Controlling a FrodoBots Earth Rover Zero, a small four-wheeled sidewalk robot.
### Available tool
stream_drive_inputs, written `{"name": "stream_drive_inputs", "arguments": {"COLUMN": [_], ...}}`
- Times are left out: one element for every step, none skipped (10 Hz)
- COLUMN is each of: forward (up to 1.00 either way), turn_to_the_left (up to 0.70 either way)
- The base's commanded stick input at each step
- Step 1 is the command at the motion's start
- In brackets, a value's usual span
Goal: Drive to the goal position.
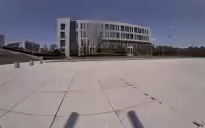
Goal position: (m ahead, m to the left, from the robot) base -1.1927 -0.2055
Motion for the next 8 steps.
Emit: {"name": "stream_drive_inputs", "arguments": {"forward": [0.0, 0.0, 0.0, 0.0, 0.0, 0.0, 0.0, 0.0], "turn_to_the_left": [0.45, 0.45, 0.45, 0.45, 0.45, 0.45, 0.45, 0.45]}}
